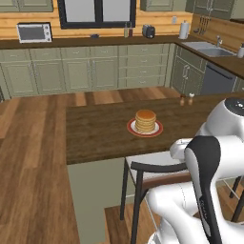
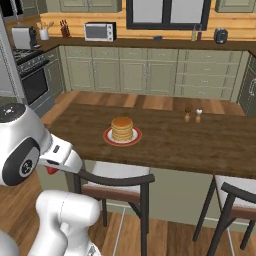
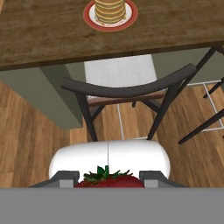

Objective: Take the strawberry from the fridge and place it on top of the pancake, located on the dining counter.

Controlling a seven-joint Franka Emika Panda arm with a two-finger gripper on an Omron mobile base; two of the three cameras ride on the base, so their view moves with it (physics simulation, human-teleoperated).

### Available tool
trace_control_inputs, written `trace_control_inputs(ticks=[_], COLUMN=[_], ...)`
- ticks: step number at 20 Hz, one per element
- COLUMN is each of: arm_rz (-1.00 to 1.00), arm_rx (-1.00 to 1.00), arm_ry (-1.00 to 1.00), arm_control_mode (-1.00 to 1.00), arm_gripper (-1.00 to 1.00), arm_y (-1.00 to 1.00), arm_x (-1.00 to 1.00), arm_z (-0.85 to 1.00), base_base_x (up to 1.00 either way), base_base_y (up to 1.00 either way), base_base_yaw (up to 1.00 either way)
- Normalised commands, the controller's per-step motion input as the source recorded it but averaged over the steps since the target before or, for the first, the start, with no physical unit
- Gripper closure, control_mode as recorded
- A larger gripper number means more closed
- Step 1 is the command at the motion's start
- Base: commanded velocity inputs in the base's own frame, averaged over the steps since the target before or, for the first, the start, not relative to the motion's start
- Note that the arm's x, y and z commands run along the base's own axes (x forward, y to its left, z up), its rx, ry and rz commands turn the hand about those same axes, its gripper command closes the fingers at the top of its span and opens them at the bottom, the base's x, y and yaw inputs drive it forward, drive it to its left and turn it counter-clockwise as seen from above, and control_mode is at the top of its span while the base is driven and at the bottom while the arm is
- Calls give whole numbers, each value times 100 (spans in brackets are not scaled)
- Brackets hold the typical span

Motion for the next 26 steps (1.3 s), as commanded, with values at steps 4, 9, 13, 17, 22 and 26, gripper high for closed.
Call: trace_control_inputs(ticks=[4,9,13,17,22,26], arm_rz=[0,2,1,0,0,0], arm_rx=[0,0,0,4,1,0], arm_ry=[-1,-7,-5,0,-1,0], arm_control_mode=[-100,-100,-100,-100,-100,-100], arm_gripper=[100,100,100,100,100,100], arm_y=[0,0,0,-19,-35,-11], arm_x=[21,81,96,100,100,100], arm_z=[0,14,15,35,17,0], base_base_x=[2,0,0,0,0,0], base_base_y=[0,0,0,0,0,0], base_base_yaw=[0,0,0,0,0,0])
